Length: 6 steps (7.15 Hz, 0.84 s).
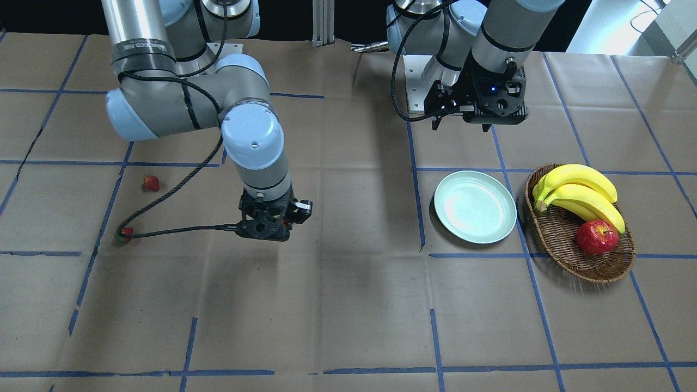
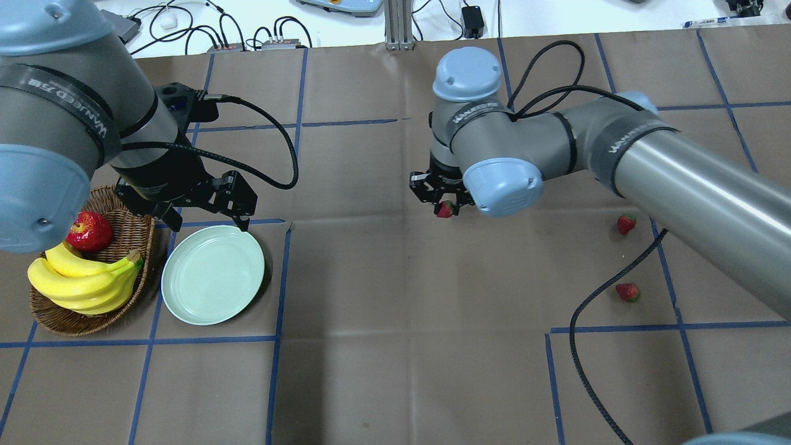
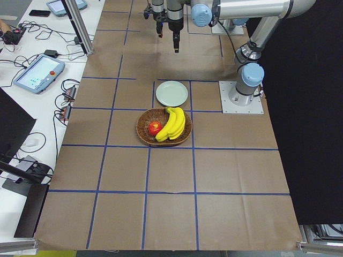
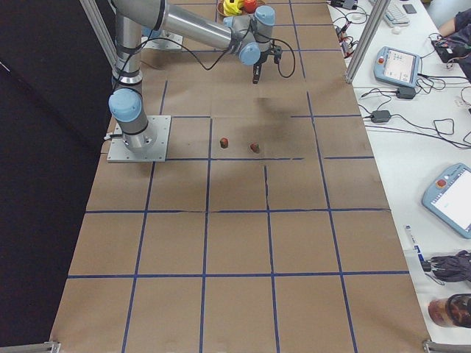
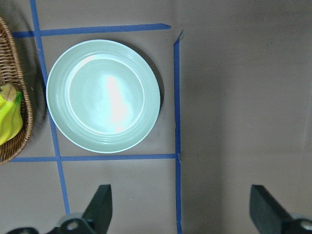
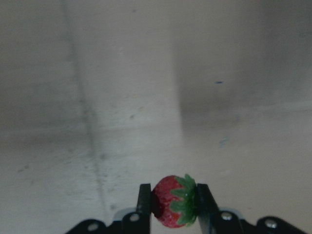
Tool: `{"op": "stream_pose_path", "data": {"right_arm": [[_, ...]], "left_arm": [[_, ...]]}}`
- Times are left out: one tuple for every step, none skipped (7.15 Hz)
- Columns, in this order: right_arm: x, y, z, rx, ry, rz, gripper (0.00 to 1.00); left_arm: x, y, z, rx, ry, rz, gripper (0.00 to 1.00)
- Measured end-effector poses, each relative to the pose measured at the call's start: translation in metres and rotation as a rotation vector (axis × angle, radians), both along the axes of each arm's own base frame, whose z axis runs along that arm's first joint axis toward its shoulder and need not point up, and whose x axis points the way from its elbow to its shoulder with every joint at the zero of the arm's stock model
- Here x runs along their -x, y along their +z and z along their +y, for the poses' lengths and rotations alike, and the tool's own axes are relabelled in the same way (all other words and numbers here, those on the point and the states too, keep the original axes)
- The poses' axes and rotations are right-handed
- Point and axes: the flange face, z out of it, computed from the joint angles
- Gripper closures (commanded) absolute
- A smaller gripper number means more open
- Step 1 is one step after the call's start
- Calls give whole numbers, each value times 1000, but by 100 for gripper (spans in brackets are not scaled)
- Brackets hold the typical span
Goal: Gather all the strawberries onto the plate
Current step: 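Carry the strawberry to the table middle and release it with the right gripper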
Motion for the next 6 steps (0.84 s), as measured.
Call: {"op": "stream_pose_path", "data": {"right_arm": [[-36,-17,0,0,-18,-14,96],[-60,-31,-2,2,-28,-23,92],[-72,-41,-3,0,-31,-25,71],[-76,-49,-4,-5,-32,-22,13],[-73,-54,-8,-7,-35,-15,0],[-66,-53,-14,-4,-40,-11,0]], "left_arm": [[0,-5,1,-9,0,0,0],[0,-11,2,-9,-1,0,0],[0,-16,2,-1,-2,0,0],[0,-21,3,3,-1,0,0],[0,-26,3,1,-1,1,0],[0,-31,5,-6,-3,2,0]]}}
